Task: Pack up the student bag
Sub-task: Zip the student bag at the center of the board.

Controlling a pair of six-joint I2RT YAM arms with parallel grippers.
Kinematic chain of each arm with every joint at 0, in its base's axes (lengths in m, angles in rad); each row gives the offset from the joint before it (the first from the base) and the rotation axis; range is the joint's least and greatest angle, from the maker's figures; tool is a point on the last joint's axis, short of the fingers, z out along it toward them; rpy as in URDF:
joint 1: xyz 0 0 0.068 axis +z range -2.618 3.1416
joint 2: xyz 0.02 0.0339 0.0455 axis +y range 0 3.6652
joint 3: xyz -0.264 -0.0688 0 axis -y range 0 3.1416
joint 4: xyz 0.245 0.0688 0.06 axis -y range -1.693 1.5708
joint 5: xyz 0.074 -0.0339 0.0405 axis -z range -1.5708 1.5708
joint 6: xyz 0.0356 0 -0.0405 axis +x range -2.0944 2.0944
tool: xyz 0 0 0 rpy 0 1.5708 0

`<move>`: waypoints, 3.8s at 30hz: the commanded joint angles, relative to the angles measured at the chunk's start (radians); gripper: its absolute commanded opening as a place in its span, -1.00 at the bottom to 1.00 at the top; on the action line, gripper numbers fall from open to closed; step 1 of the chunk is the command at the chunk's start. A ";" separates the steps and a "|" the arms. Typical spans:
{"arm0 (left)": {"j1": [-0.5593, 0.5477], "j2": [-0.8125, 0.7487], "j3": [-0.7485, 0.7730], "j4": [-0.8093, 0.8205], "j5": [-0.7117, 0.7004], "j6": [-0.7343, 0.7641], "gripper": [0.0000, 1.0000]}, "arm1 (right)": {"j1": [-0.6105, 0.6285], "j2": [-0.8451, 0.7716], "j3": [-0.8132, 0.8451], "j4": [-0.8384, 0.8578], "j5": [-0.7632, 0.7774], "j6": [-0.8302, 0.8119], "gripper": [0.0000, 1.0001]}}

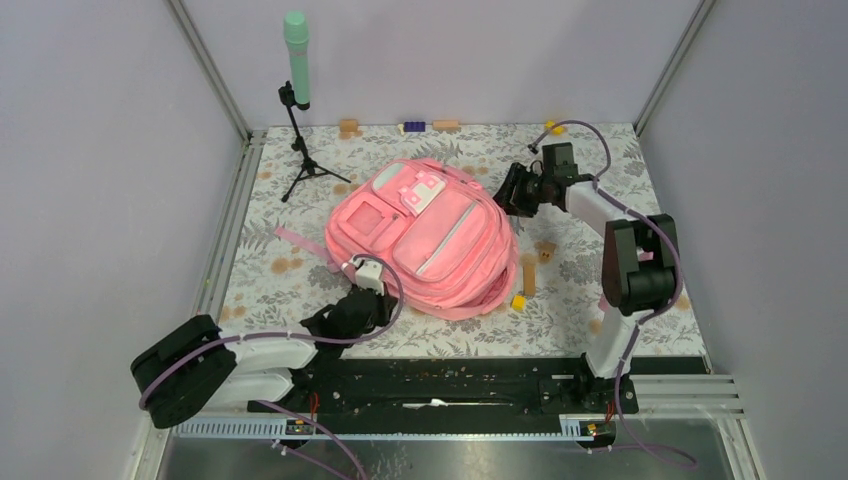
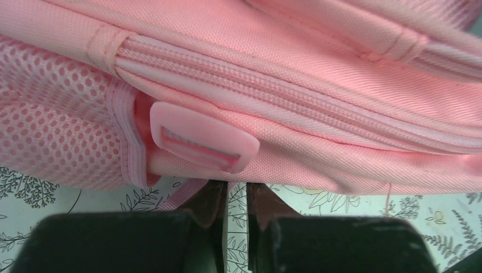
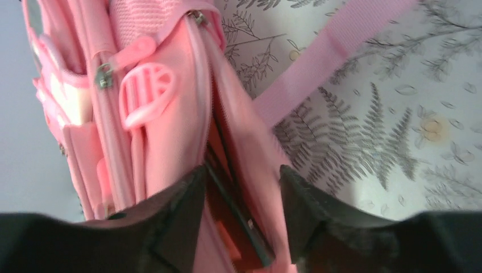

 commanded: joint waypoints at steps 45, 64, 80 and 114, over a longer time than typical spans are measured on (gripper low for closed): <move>-0.019 -0.200 -0.011 -0.058 0.067 -0.042 -1.00 | 0.280 -0.651 -0.887 0.644 0.058 0.392 -1.00; -0.313 -0.098 0.112 -0.036 -0.095 -0.214 -1.00 | 0.453 -0.639 -0.877 0.781 0.311 0.472 -1.00; -0.437 0.092 0.303 0.042 -0.078 -0.243 -1.00 | 0.538 -0.689 -0.882 0.736 0.496 0.395 -1.00; -0.411 0.092 0.409 -0.124 0.037 -0.250 0.71 | 0.564 -1.359 -0.964 0.028 0.558 0.014 0.61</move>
